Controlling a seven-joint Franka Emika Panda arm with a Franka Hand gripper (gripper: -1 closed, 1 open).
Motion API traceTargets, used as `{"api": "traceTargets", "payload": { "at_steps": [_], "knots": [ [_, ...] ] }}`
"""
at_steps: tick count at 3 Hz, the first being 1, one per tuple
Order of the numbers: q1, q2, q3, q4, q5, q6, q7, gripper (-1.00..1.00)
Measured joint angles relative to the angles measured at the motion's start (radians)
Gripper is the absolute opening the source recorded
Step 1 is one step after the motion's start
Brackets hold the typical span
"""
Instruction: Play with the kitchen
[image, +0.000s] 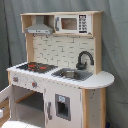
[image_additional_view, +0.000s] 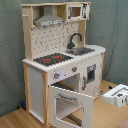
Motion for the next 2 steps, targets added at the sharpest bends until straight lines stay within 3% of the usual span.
{"api": "traceTargets", "payload": {
  "at_steps": [1, 2],
  "knots": [
    [0.0, -0.008, -0.005, 0.025, 0.001, 0.001, 0.099, 1.0],
    [0.006, -0.013, -0.056, 0.099, -0.001, -0.046, 0.129, 1.0]
  ]
}}
